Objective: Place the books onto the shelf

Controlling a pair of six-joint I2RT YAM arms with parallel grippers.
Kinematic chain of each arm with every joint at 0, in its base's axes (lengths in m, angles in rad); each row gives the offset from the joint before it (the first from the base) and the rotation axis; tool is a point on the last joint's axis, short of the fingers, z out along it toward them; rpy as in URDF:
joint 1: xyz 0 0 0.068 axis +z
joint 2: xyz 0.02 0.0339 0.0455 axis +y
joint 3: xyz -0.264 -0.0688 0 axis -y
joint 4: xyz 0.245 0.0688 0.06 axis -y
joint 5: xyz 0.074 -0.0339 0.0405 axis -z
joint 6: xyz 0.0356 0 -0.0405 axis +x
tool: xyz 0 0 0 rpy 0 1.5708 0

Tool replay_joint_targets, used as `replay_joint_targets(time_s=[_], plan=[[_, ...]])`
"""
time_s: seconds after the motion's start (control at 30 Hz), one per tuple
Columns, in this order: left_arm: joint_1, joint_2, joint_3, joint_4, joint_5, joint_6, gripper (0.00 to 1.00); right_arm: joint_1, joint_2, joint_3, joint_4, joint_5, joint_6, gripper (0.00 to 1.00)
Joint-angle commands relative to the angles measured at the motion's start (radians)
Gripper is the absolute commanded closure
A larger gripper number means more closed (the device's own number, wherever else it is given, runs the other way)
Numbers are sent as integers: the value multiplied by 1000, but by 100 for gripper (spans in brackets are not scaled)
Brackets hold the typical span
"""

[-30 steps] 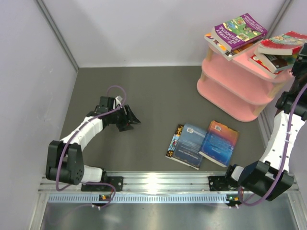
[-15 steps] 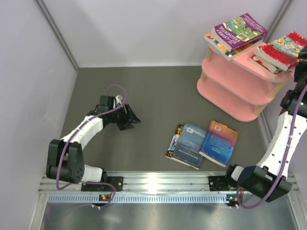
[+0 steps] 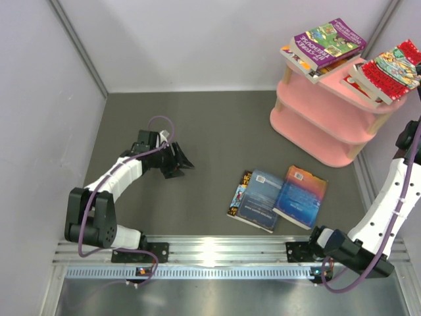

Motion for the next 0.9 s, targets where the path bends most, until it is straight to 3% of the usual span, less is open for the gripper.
replay_joint_targets(time_s=[0.0, 0.07, 0.1, 0.23, 0.4, 0.47, 0.6, 0.7, 0.87], plan=[[-6, -1, 34, 33, 15, 24, 35, -11, -29, 14, 40, -191, -66, 21], [-14, 2, 37, 33, 7, 30, 35, 29, -46, -26, 64, -337, -69, 21], [-29, 6, 40, 33, -2, 32, 35, 120, -52, -31, 54, -354, -96, 21], [-113, 40, 74, 32, -26, 42, 32, 458, -139, -154, -170, -192, -213, 16], [-280, 123, 189, 1, -68, 65, 30, 730, -221, -503, -381, -63, -122, 12], [-313, 157, 229, -16, -85, 79, 30, 779, -192, -585, -495, -40, -115, 11], [-333, 181, 229, -3, -79, 55, 30, 887, -118, -701, -518, -59, -101, 0], [-333, 177, 218, -3, -86, 44, 31, 940, 30, -719, -528, -88, -102, 0], [-333, 132, 178, 3, -95, 35, 31, 1014, 207, -739, -563, -8, -89, 0]])
